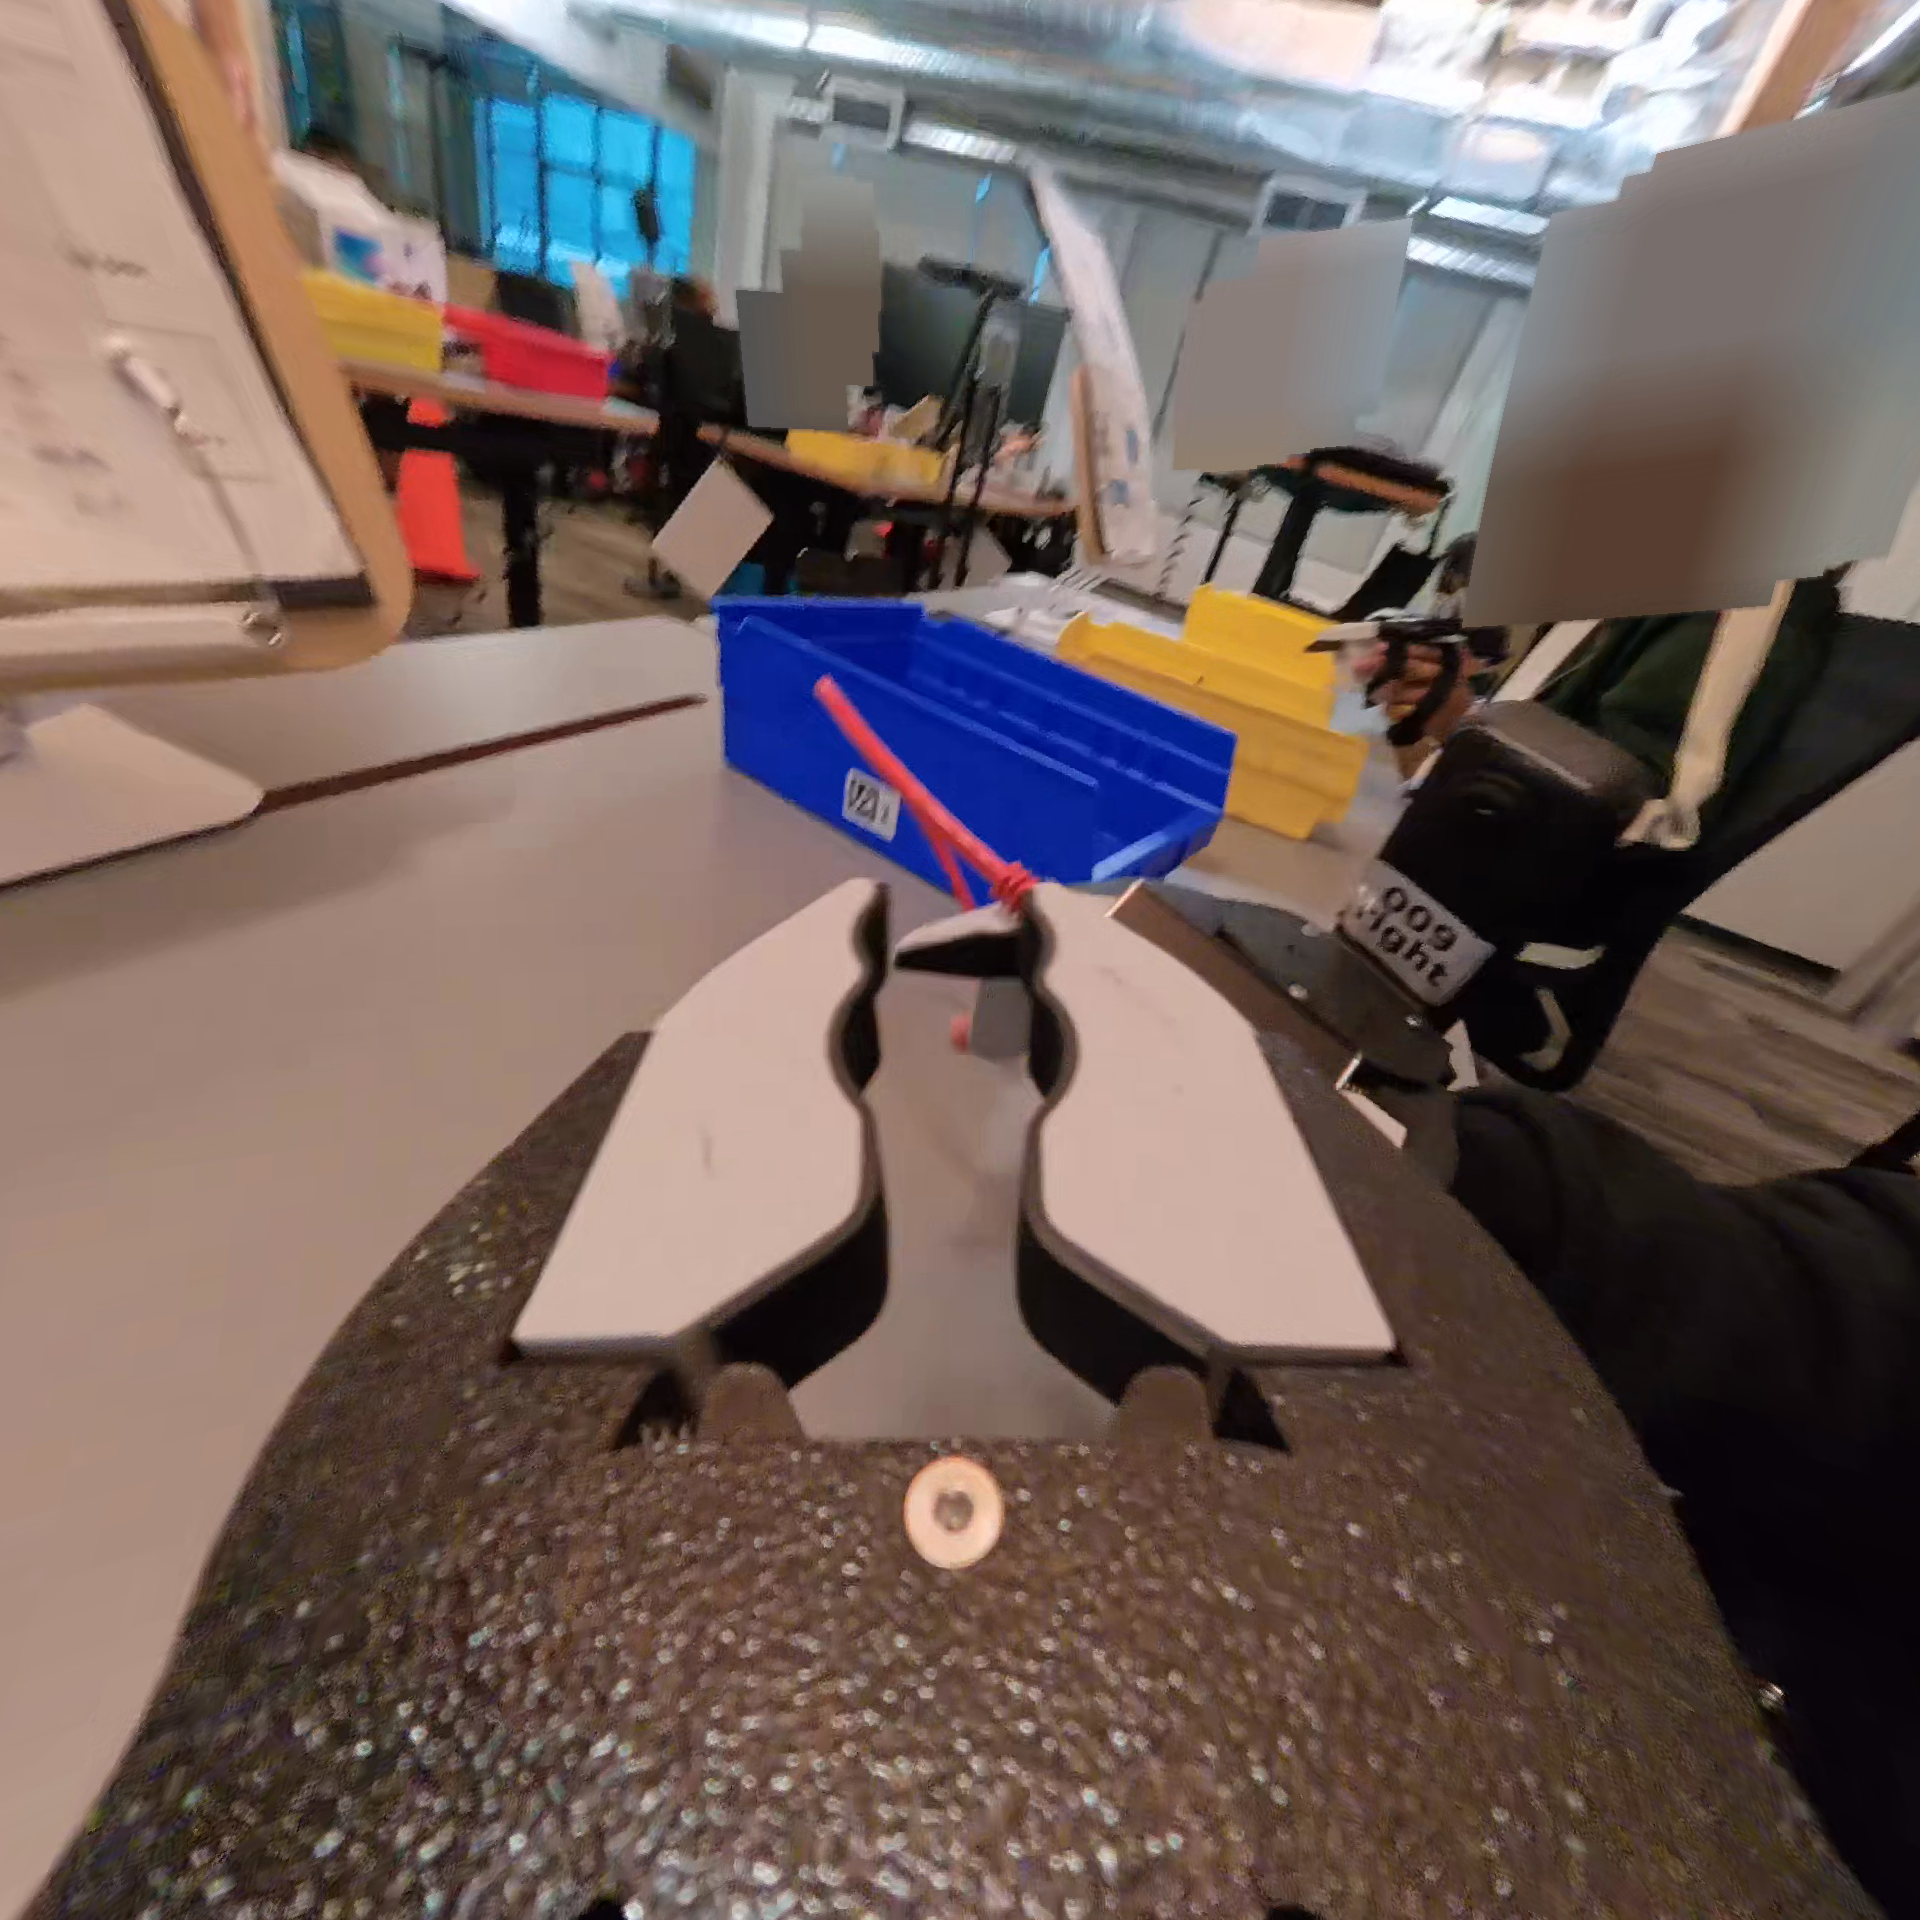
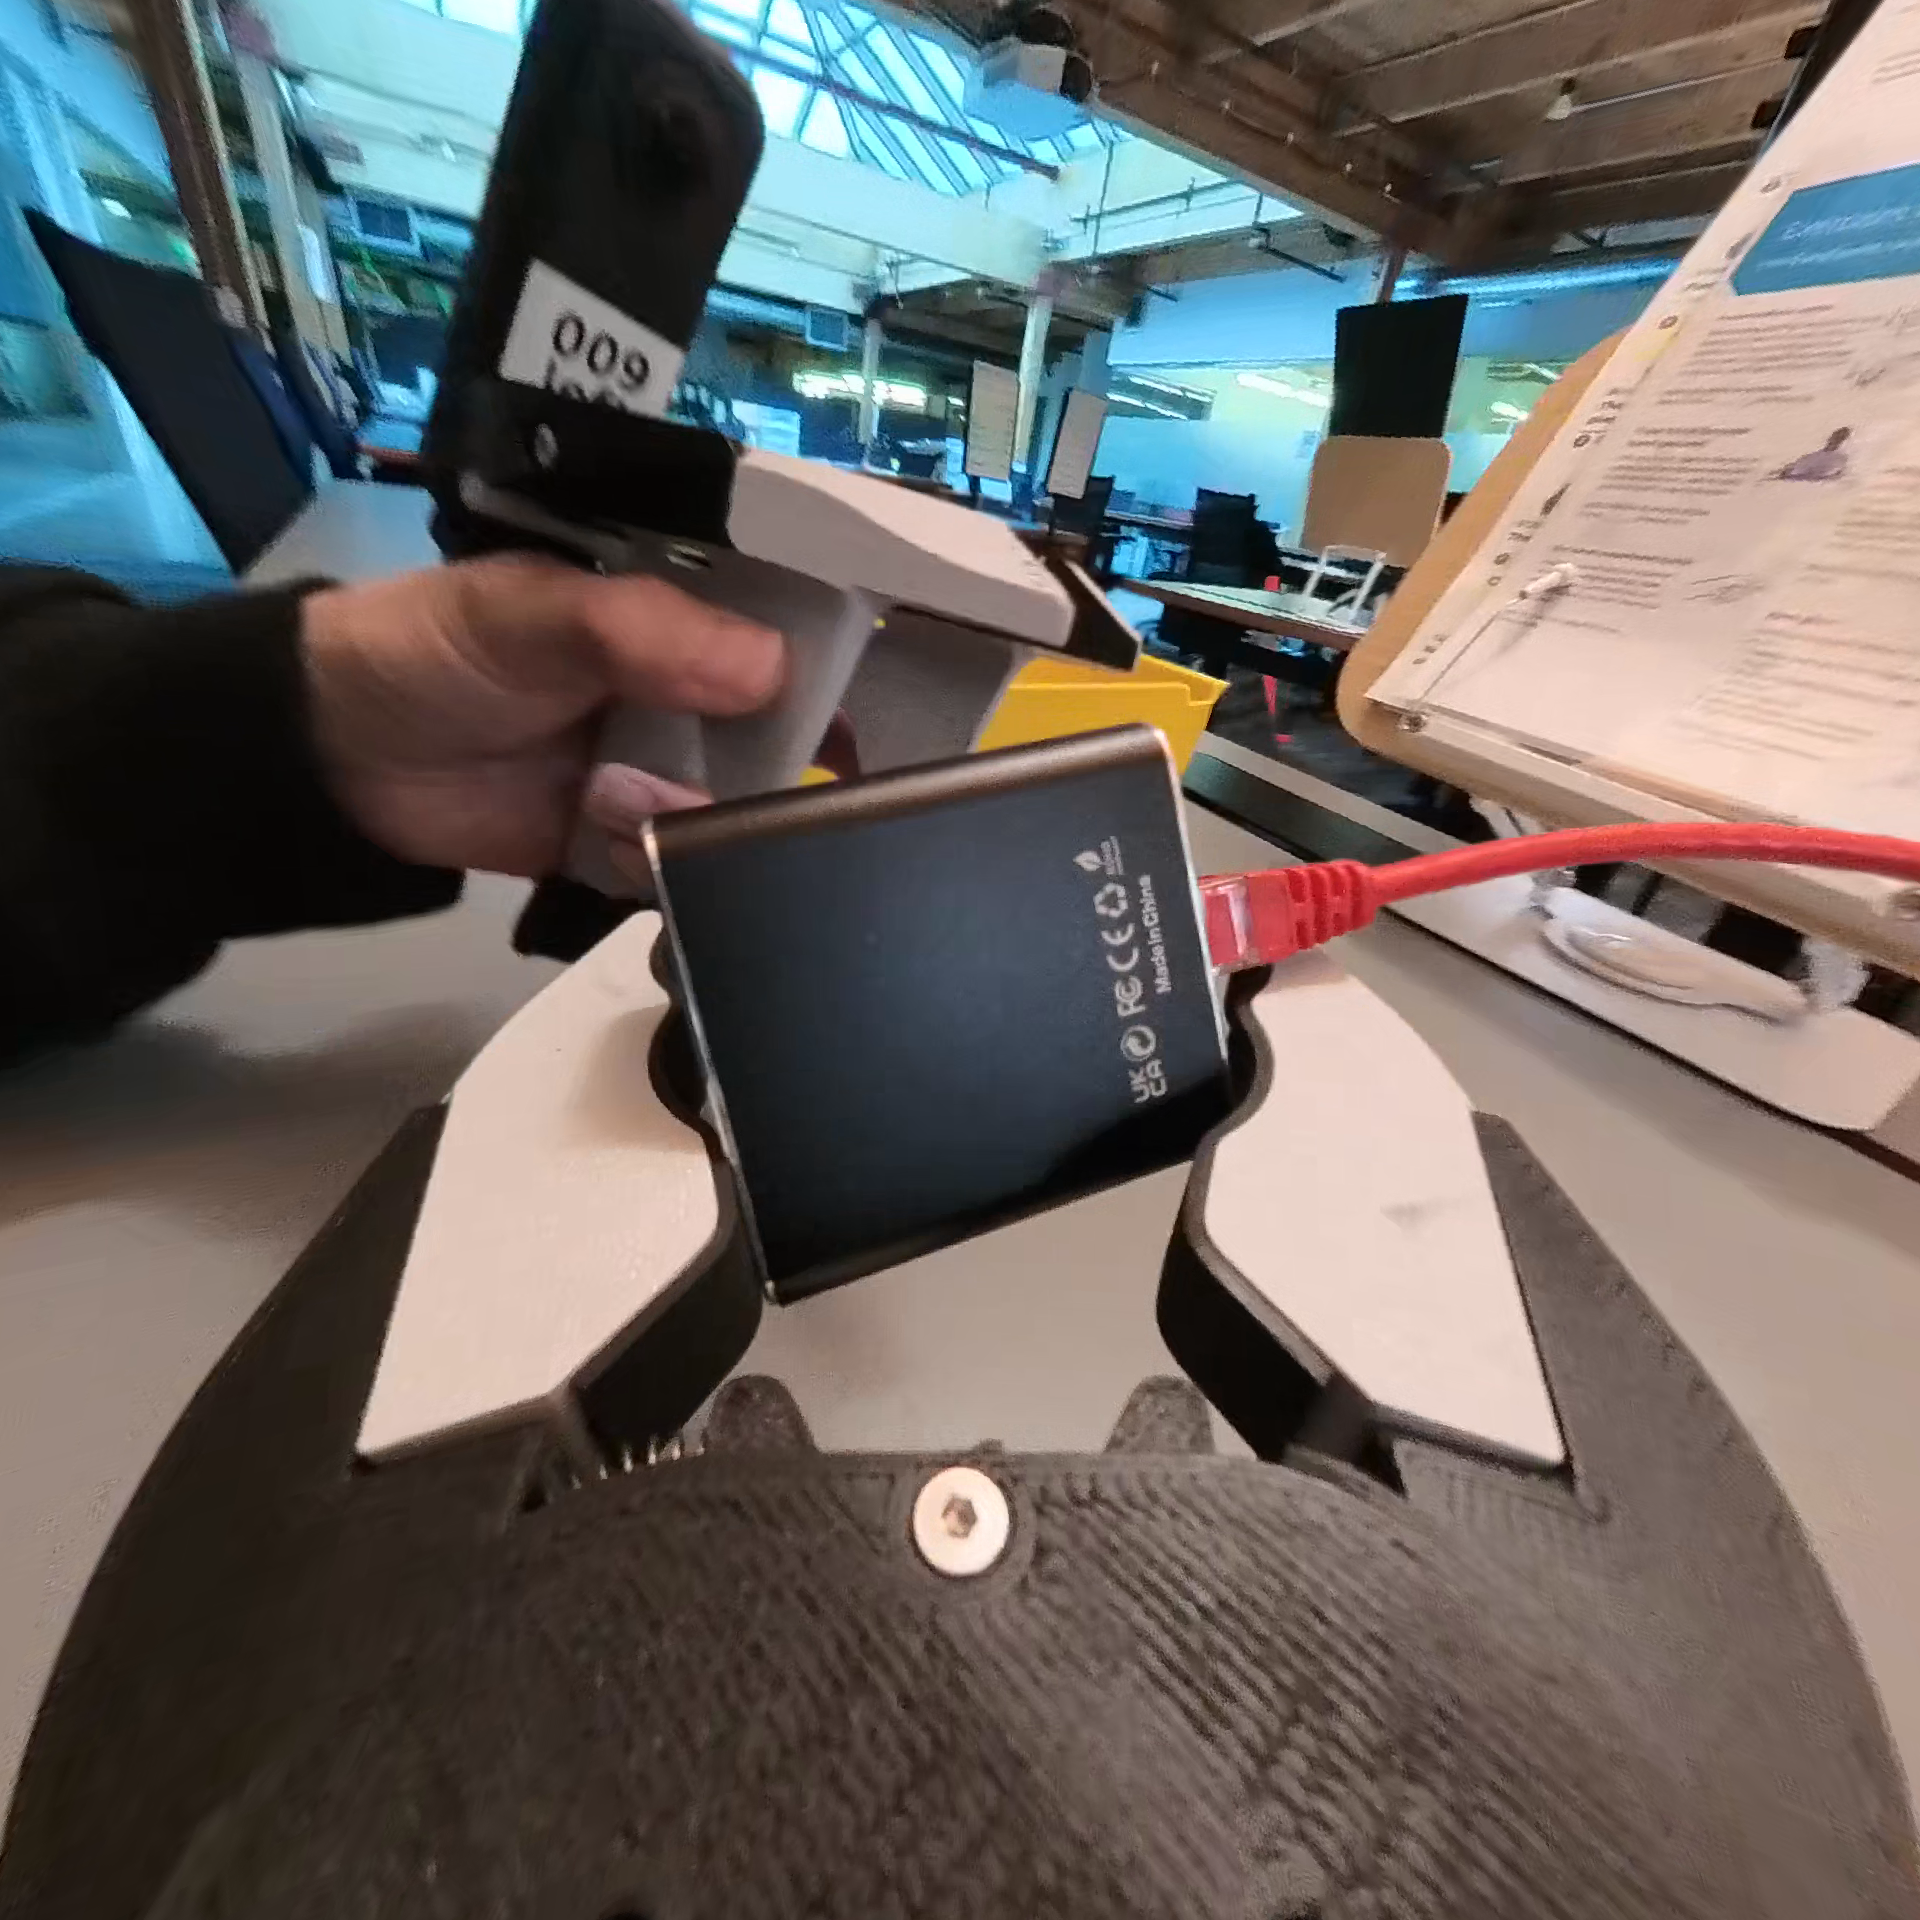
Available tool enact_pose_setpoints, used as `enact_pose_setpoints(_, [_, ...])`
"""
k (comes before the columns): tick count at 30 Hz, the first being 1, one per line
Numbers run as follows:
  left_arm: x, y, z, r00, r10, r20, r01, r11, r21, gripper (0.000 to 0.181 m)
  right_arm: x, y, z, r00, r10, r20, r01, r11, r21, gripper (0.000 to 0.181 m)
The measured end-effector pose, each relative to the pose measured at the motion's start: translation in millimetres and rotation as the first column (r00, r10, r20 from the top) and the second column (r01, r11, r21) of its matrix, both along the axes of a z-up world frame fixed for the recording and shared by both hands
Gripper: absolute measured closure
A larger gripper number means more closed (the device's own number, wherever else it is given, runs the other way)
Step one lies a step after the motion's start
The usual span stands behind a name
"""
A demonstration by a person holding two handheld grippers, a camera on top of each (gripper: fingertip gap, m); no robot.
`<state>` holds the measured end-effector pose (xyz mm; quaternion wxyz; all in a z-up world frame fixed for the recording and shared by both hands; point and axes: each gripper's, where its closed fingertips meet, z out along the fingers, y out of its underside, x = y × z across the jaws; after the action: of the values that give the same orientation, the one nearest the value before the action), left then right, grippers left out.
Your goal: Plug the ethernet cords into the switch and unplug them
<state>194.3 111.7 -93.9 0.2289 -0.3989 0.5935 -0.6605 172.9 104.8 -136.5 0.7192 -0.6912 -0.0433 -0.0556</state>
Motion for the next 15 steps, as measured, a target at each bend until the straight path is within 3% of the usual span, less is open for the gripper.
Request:
enact_pose_setpoints(4, [-22.1, -29.0, -21.2, 0.951, -0.13, -0.28, 0.13, 0.991, -0.021, 0.112, 25.1, -4.4, -4.5, 0.971, -0.195, 0.135, 0.202, 0.978, -0.041, 0.083])
enact_pose_setpoints(6, [-31.8, -47.1, -35.6, 0.905, -0.162, -0.392, 0.176, 0.984, 0.0, 0.11, 35.3, -6.9, -4.0, 0.939, -0.285, 0.194, 0.298, 0.953, -0.045, 0.083])
enact_pose_setpoints(9, [-27.7, -57.7, -46.7, 0.895, -0.107, -0.433, 0.14, 0.989, 0.045, 0.119, 28.0, -3.4, -2.4, 0.918, -0.28, 0.28, 0.306, 0.951, -0.051, 0.084])
enact_pose_setpoints(10, [-24.0, -57.9, -45.2, 0.909, -0.093, -0.407, 0.126, 0.991, 0.054, 0.127, 27.7, -2.9, -3.3, 0.897, -0.297, 0.328, 0.331, 0.942, -0.051, 0.083])
enact_pose_setpoints(11, [-23.3, -58.4, -42.0, 0.921, -0.101, -0.376, 0.132, 0.989, 0.058, 0.147, 26.0, -2.1, -5.3, 0.883, -0.294, 0.366, 0.338, 0.939, -0.062, 0.083])
enact_pose_setpoints(12, [-23.5, -58.6, -41.4, 0.922, -0.108, -0.371, 0.14, 0.988, 0.06, 0.15, 24.7, -2.0, -5.8, 0.885, -0.29, 0.364, 0.336, 0.939, -0.068, 0.083])
enact_pose_setpoints(15, [-30.1, -55.8, -36.4, 0.903, -0.191, -0.384, 0.231, 0.971, 0.06, 0.155, 10.3, -6.9, 0.1, 0.931, -0.165, 0.325, 0.181, 0.983, -0.018, 0.091])
